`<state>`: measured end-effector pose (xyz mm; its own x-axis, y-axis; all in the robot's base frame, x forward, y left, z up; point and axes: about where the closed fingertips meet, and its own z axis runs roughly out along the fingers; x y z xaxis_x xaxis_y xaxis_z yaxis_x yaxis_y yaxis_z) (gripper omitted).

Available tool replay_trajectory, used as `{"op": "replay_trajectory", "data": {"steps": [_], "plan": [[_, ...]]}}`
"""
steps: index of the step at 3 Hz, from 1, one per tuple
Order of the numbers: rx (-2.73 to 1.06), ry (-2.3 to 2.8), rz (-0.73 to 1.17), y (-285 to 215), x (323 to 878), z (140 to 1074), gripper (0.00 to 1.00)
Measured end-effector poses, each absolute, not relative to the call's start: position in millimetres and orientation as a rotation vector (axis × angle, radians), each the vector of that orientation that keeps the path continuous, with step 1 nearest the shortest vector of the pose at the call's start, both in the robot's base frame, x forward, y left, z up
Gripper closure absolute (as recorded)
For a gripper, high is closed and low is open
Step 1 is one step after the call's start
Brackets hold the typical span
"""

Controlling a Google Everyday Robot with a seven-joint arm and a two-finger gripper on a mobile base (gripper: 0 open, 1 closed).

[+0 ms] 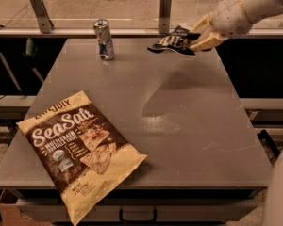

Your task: Move blue chip bag near redbull can

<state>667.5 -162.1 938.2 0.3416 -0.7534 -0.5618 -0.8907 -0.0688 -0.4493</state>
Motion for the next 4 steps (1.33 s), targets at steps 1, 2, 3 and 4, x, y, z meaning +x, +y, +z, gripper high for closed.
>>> {"op": "replay_trajectory", "data": {"steps": [1,2,3,4], "plan": [[-1.975,1.308,0.222,-115,684,928,1.00],[-2.005,1.274,0.172,-87,706,911,1.00],[-1.940,1.301,0.113,-60,739,895,0.99],[-1.911,1.313,0.097,-42,749,889,0.99]]}}
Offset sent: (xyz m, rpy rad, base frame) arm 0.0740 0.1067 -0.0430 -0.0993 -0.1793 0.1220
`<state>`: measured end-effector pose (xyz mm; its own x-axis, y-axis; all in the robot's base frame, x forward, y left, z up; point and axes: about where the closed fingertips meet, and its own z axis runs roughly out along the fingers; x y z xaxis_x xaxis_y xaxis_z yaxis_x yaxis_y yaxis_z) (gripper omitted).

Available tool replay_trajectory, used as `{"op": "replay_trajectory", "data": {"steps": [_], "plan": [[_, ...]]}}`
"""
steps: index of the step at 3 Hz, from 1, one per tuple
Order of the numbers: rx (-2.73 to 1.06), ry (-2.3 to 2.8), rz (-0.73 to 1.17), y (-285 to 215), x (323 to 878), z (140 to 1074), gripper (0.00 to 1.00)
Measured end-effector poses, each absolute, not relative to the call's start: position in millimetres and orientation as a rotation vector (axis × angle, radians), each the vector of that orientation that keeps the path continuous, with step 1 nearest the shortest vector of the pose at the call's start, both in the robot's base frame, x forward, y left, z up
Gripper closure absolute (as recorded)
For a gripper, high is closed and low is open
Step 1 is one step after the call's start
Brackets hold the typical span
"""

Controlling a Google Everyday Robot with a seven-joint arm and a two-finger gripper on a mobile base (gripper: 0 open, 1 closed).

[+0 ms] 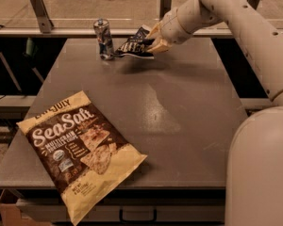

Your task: Move blue chip bag near redbull can

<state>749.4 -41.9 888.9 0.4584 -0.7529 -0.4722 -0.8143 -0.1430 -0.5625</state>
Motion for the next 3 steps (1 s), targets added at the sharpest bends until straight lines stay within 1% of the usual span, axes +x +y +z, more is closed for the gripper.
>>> {"op": "replay_trajectory", "data": {"steps": [1,3], "plan": [[-1.915,1.321,0.079,-32,750,879,0.81],[-1.909,1.330,0.073,-21,747,871,0.35]]}}
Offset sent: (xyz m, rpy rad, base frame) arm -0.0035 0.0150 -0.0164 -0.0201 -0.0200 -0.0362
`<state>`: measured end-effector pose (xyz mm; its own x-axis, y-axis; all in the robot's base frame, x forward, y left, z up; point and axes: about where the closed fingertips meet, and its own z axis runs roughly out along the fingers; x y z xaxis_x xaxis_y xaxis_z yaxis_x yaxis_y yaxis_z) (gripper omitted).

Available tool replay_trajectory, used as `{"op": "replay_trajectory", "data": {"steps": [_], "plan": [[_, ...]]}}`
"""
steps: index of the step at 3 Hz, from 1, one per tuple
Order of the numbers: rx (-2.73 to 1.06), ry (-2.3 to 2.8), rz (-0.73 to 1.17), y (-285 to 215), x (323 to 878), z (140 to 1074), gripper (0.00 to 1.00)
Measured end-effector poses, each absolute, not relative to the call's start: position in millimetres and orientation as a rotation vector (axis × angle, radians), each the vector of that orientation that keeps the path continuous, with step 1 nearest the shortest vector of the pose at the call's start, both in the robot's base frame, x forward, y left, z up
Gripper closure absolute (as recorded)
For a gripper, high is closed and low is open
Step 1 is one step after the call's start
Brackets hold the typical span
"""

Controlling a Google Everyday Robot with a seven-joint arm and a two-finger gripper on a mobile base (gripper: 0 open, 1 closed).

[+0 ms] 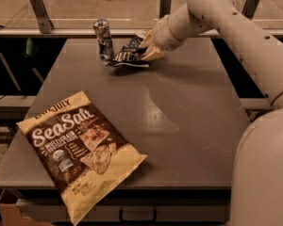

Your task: Move blue chip bag near redbull can

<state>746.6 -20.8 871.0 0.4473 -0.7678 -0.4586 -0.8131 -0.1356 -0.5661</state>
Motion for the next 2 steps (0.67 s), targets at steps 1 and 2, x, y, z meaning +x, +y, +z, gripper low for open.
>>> {"op": "replay_trajectory", "data": {"steps": [1,2], "plan": [[-1.903,1.332,0.081,-15.1,744.9,871.0,0.12],[-1.893,1.330,0.089,-10.5,743.8,873.8,0.00]]}}
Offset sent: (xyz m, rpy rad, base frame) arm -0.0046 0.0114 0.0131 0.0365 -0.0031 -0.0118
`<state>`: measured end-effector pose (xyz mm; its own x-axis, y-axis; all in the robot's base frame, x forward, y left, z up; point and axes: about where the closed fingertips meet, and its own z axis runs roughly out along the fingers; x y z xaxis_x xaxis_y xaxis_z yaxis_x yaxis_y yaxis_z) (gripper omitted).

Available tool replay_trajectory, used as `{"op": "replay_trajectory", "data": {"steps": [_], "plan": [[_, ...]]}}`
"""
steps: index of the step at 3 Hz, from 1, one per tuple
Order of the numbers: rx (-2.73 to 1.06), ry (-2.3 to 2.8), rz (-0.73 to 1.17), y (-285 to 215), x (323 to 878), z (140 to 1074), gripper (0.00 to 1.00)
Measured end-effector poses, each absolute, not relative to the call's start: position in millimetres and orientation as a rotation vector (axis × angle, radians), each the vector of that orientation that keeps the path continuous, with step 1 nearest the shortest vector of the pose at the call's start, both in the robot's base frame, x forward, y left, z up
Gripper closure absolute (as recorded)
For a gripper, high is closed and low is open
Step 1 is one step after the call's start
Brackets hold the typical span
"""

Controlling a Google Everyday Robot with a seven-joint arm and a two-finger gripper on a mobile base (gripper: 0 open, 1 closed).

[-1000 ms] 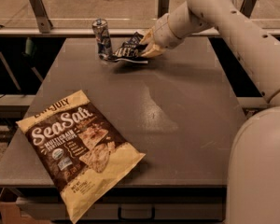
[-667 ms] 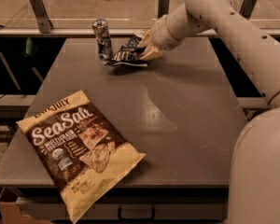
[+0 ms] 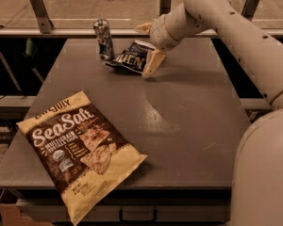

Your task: Move blue chip bag near redbull can

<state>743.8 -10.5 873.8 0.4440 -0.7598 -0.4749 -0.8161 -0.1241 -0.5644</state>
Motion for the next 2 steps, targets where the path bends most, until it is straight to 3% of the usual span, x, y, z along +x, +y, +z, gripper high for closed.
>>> {"op": "replay_trajectory", "data": {"steps": [1,2], "plan": [[-1.814,1.354,0.101,-39,742,897,0.00],[-1.678,1.358,0.127,-98,720,955,0.00]]}}
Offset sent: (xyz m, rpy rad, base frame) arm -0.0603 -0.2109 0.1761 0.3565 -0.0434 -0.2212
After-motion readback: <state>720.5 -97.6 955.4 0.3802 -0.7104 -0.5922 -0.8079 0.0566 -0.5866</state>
